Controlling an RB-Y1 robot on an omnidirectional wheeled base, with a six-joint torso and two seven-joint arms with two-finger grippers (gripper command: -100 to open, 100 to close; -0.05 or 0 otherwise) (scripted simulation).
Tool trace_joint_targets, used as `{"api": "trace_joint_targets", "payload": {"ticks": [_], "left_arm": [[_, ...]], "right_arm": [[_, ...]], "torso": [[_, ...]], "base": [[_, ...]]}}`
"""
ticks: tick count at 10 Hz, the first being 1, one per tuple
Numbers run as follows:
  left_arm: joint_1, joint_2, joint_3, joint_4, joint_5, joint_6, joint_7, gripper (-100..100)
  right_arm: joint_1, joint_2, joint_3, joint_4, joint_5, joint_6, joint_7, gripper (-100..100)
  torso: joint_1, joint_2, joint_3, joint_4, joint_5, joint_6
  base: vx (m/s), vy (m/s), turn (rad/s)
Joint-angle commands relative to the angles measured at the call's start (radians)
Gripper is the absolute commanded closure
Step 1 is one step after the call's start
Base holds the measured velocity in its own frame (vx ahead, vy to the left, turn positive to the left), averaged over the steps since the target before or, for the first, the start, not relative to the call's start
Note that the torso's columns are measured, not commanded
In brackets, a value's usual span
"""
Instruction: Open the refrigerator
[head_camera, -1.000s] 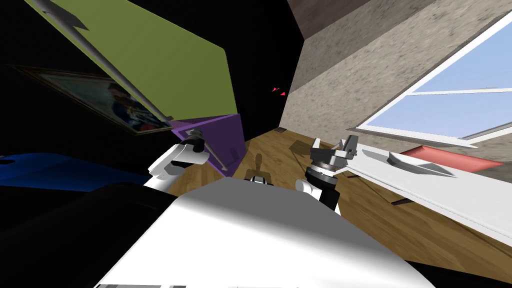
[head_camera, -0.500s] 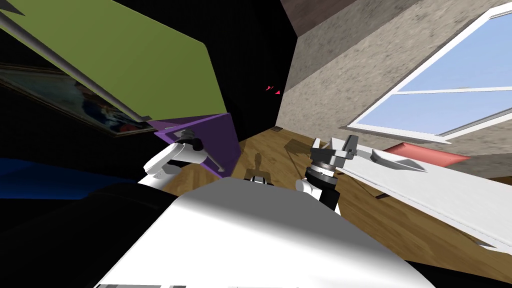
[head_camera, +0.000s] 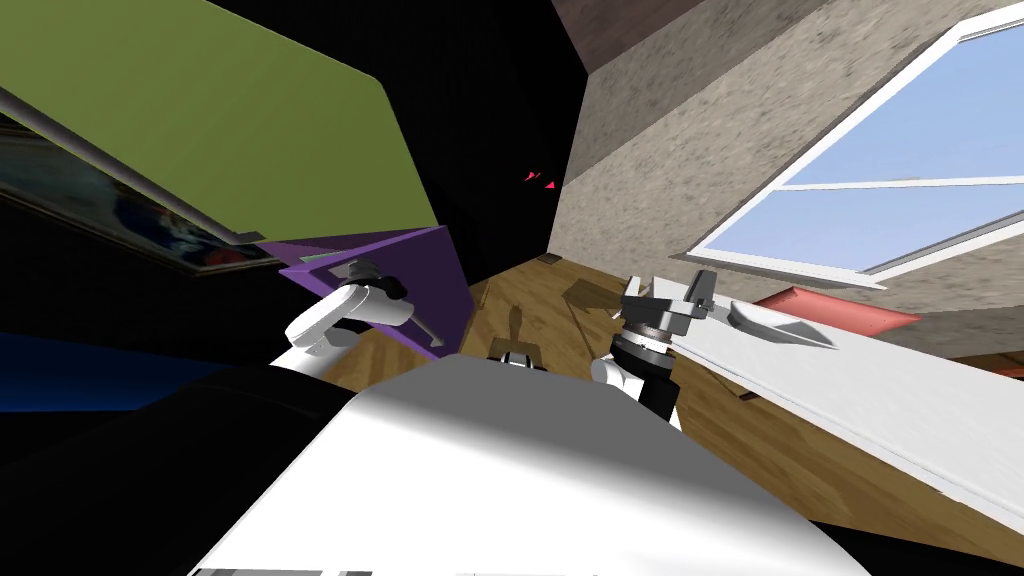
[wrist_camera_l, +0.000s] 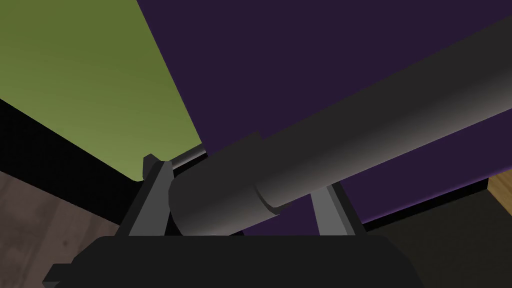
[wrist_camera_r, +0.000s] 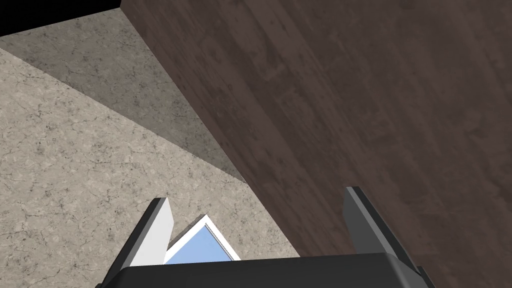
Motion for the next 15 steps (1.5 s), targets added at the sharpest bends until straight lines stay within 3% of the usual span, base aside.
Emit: {"api": "trace_joint_targets", "payload": {"ticks": [1, 8, 9, 12, 15], "left_arm": [[0.008, -0.005, 0.016, 0.023, -0.014, 0.029, 0.007, 100], [0.014, -0.008, 0.062, 0.089, -0.054, 0.130, 0.012, 100], [0.005, 0.021, 0.075, 0.046, -0.025, 0.162, -0.008, -100], [-0.002, 0.062, 0.111, -0.008, 0.021, 0.229, -0.037, -100], [-0.009, 0.102, 0.147, -0.061, 0.067, 0.296, -0.066, -100]], "right_arm": [[0.000, 0.000, 0.000, 0.000, 0.000, 0.000, 0.000, 0], [0.000, 0.000, 0.000, 0.000, 0.000, 0.000, 0.000, 0], [0.000, 0.000, 0.000, 0.000, 0.000, 0.000, 0.000, 0], [0.000, -0.001, 0.000, 0.000, 0.000, 0.000, 0.000, 0], [0.000, 0.000, 0.000, 0.000, 0.000, 0.000, 0.000, 0]], "torso": [[-0.001, 0.000, 0.000, -0.001, 0.000, 0.002], [0.003, -0.001, -0.001, -0.001, 0.001, 0.004], [0.001, 0.000, 0.000, -0.001, 0.002, 0.002], [0.013, 0.011, 0.006, 0.004, 0.001, -0.002], [-0.007, 0.003, 0.000, 0.001, -0.006, 0.002]], "base": [[0.161, -0.193, 0.026], [0.160, -0.236, 0.026], [0.086, -0.107, 0.030], [0.006, 0.062, 0.003], [0.014, 0.045, 0.018]]}}
